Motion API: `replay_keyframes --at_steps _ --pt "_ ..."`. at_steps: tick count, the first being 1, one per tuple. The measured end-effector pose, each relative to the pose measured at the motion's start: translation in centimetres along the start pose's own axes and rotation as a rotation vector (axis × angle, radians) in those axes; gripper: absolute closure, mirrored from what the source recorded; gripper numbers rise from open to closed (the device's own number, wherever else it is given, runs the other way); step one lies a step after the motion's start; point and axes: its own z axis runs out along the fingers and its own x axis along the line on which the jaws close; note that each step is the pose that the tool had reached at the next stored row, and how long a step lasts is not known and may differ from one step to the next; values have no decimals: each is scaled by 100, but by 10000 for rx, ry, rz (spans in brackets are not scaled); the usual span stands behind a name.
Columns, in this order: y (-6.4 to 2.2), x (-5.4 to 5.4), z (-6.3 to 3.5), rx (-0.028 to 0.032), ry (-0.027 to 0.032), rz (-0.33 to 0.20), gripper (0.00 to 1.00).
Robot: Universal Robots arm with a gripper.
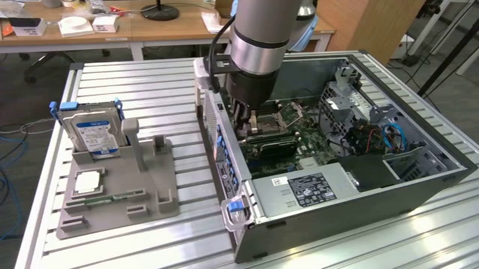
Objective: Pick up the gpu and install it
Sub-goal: 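Press down on the gpu until it lock into place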
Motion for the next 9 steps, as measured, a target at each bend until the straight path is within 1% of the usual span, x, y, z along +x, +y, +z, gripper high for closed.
replay_keyframes --at_steps 6,8,9 --pt "15 4 -2 0 -17 -1 89" --pt "17 2 -30 -1 -27 0 89" --pt "22 1 -57 -15 -25 4 89"
